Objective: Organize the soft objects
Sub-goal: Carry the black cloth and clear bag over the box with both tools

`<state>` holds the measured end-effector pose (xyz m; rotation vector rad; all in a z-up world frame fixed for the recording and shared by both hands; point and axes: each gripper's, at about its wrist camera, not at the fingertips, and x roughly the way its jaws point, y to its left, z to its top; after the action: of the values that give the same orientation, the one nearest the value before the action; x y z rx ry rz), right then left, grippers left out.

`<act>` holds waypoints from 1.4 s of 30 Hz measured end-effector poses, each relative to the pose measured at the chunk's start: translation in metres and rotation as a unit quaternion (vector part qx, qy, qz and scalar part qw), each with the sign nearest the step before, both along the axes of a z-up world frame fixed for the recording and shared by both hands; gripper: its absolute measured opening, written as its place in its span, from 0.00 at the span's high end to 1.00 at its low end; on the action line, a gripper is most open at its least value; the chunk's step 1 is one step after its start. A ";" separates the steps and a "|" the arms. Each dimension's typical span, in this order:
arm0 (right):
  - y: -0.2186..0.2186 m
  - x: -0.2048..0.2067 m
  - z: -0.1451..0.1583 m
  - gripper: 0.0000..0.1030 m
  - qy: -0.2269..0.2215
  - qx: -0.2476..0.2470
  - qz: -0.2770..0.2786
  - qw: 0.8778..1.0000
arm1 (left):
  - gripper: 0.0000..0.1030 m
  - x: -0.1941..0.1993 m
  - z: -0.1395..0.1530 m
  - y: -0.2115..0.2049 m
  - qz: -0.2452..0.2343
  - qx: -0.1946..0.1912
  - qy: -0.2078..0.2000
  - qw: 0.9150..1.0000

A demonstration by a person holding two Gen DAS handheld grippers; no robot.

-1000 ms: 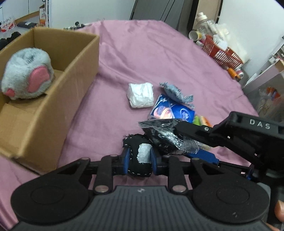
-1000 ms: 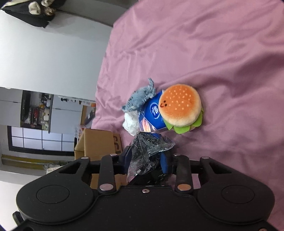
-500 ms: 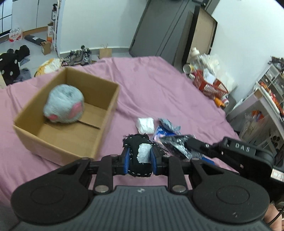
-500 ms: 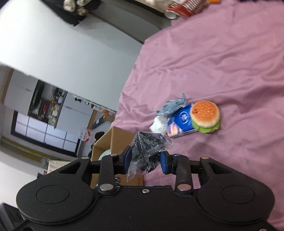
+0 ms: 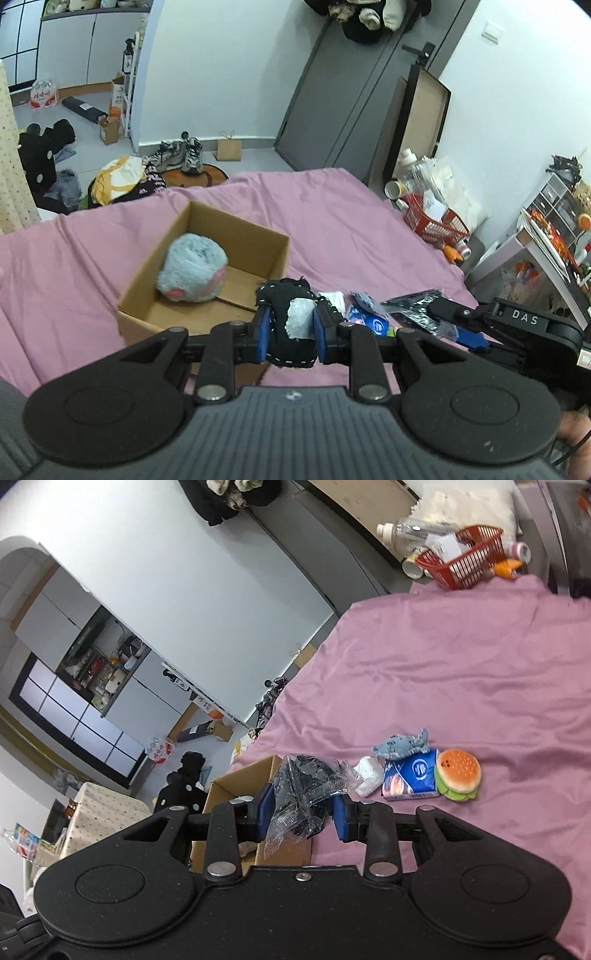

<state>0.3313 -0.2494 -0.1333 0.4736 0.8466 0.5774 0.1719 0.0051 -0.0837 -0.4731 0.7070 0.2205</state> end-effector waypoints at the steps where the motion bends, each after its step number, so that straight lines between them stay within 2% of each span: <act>1: 0.003 0.000 0.003 0.68 -0.001 -0.001 0.000 1.000 | 0.77 -0.002 0.002 0.003 0.001 -0.002 -0.003 1.000; 11: 0.052 -0.007 0.030 0.68 -0.023 -0.023 0.034 0.999 | 0.77 -0.010 0.017 0.046 0.021 -0.021 -0.021 0.999; 25: 0.115 0.009 0.038 0.68 -0.021 -0.043 0.068 0.997 | 0.77 0.001 0.007 0.093 0.042 -0.037 -0.015 0.998; 30: 0.122 0.015 0.022 0.68 -0.017 -0.036 0.075 0.996 | 0.77 0.014 -0.006 0.099 0.037 -0.035 0.001 0.999; 35: 0.125 0.018 0.007 0.68 -0.014 -0.042 0.079 0.996 | 0.77 0.031 -0.031 0.101 0.024 -0.027 0.042 0.998; 42: 0.139 0.028 -0.005 0.68 -0.004 -0.049 0.099 0.994 | 0.76 0.052 -0.056 0.103 0.019 -0.023 0.079 0.996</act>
<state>0.3591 -0.1106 -0.1386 0.2997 0.9155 0.7152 0.2239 0.1086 -0.1400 -0.5165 0.8593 0.2792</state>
